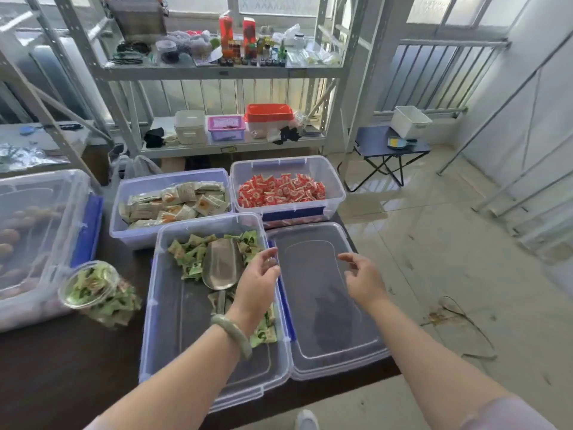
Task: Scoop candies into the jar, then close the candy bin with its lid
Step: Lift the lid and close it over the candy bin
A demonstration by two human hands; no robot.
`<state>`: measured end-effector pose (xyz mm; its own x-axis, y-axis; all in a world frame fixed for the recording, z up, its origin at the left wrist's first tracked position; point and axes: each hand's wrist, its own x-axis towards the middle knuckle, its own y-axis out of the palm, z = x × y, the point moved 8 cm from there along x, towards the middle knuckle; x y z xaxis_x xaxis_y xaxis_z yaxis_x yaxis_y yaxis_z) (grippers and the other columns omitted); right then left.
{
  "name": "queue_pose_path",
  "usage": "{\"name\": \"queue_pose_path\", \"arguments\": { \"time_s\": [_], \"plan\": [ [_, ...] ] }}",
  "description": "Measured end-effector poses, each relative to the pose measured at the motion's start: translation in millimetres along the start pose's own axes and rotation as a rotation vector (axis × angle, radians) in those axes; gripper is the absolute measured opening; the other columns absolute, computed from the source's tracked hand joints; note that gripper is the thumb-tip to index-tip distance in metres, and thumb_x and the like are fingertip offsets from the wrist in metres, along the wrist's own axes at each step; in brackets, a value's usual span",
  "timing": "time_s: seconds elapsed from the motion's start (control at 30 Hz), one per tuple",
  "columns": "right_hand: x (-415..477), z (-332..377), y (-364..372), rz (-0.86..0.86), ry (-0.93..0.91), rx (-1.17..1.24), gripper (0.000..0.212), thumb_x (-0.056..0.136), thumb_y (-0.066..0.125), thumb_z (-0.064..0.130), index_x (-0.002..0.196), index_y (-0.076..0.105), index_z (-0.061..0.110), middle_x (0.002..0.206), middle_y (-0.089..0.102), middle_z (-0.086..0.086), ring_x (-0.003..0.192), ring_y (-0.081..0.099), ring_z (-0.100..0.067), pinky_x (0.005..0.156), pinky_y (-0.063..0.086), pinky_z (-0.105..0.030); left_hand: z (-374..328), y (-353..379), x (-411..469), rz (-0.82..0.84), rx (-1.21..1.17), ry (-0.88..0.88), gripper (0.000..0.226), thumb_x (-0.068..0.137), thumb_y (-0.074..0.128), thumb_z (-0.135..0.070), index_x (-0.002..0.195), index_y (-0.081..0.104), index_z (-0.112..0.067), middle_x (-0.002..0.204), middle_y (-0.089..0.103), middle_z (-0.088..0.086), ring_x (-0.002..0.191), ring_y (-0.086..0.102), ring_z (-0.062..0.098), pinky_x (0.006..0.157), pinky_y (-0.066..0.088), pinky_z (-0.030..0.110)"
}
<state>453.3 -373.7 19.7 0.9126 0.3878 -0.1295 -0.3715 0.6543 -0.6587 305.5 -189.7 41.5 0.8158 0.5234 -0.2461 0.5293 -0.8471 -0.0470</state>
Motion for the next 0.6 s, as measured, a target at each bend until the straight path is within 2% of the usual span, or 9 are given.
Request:
{"name": "queue_pose_path", "arguments": {
  "time_s": [0.1,0.23,0.33,0.43,0.53,0.6],
  "plan": [
    [6,-33,-4,0.080,0.046,-0.033,0.039,0.088,0.047,0.001,0.120,0.059,0.020,0.129,0.056,-0.005,0.103,0.051,-0.014,0.084,0.041,-0.025,16,47,5,0.042,0.002,-0.100,0.039,0.094,0.045,-0.014,0.132,0.044,-0.023,0.132,0.046,-0.001,0.120,0.043,0.006,0.089,0.034,0.017],
    [12,-70,-3,0.185,0.102,-0.076,0.043,0.089,0.049,0.004,0.127,0.053,0.023,0.138,0.050,-0.002,0.124,0.048,-0.021,0.100,0.040,-0.032,50,79,12,-0.009,0.007,-0.310,0.052,0.093,0.048,-0.023,0.142,0.031,-0.019,0.149,0.028,0.001,0.134,0.029,0.018,0.102,0.026,0.030],
    [18,-85,0,0.247,0.136,-0.073,0.049,0.089,0.050,0.004,0.135,0.046,0.021,0.143,0.045,-0.003,0.130,0.043,-0.022,0.105,0.038,-0.035,74,86,15,-0.087,0.012,-0.451,0.061,0.093,0.046,-0.027,0.146,0.018,-0.016,0.156,0.011,0.002,0.141,0.016,0.020,0.111,0.017,0.037],
    [25,-95,4,0.305,0.168,-0.069,0.056,0.089,0.052,0.005,0.141,0.039,0.019,0.148,0.040,-0.004,0.135,0.039,-0.023,0.111,0.035,-0.037,87,91,14,-0.163,0.063,-0.547,0.069,0.094,0.045,-0.032,0.148,0.006,-0.015,0.157,-0.006,0.002,0.143,0.002,0.019,0.113,0.008,0.038],
    [33,-102,7,0.336,0.210,-0.036,0.061,0.089,0.052,0.004,0.145,0.034,0.019,0.150,0.038,-0.006,0.136,0.038,-0.025,0.113,0.034,-0.040,94,92,14,-0.264,0.097,-0.621,0.075,0.092,0.048,-0.031,0.148,0.001,-0.016,0.157,-0.007,0.006,0.143,0.004,0.024,0.114,0.009,0.040],
    [36,-106,8,0.356,0.242,-0.012,0.063,0.089,0.051,0.006,0.146,0.030,0.021,0.150,0.038,-0.005,0.134,0.040,-0.026,0.110,0.036,-0.036,95,94,14,-0.309,0.119,-0.651,0.077,0.090,0.049,-0.029,0.148,0.001,-0.018,0.157,-0.006,0.006,0.142,0.005,0.028,0.114,0.010,0.042]
  ]
}}
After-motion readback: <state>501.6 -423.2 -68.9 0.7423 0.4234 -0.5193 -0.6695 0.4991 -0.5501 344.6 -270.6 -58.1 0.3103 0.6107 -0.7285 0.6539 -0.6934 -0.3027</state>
